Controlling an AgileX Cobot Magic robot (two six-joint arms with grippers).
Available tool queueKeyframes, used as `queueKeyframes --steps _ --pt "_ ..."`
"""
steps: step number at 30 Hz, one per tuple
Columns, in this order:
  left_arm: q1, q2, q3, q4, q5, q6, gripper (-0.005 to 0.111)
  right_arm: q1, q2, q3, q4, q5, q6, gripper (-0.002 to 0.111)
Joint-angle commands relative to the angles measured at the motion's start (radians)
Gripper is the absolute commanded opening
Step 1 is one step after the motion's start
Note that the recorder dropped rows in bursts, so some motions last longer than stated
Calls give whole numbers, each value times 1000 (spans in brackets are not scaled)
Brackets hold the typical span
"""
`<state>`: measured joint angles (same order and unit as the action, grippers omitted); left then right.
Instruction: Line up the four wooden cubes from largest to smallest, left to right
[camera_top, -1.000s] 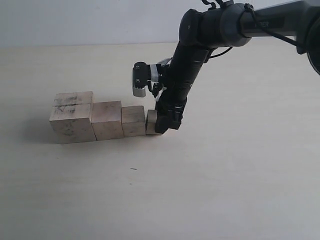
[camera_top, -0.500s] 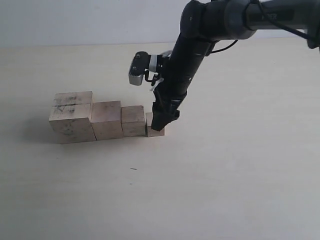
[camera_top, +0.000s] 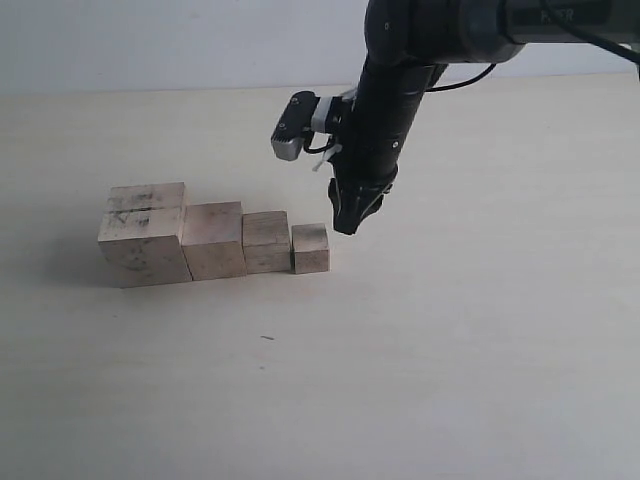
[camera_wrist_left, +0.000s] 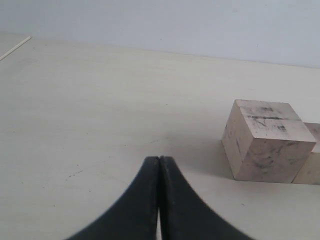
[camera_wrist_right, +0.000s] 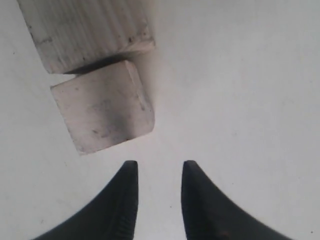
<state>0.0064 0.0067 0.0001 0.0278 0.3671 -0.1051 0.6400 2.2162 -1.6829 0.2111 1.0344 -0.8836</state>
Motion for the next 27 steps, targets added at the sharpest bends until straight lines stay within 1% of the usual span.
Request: queueKeyframes --steps 1,6,8,10,14,15,20,27 --pt "-9 -7 0 6 -12 -2 0 0 3 2 -4 12 5 23" --pt "-9 -7 0 6 -12 -2 0 0 24 2 -4 36 5 23" --pt "-9 -7 0 6 -12 -2 0 0 34 2 -2 40 17 21" --pt "-9 -7 0 6 -12 -2 0 0 37 2 -2 40 24 17" --pt "-9 -7 0 6 -12 -2 0 0 37 2 8 40 24 2" --pt "-9 -7 0 6 -12 -2 0 0 37 2 19 40 24 0" --pt "-9 -7 0 6 -12 -2 0 0 37 2 74 40 22 0" --pt "-9 -7 0 6 -12 -2 0 0 43 2 87 49 22 0"
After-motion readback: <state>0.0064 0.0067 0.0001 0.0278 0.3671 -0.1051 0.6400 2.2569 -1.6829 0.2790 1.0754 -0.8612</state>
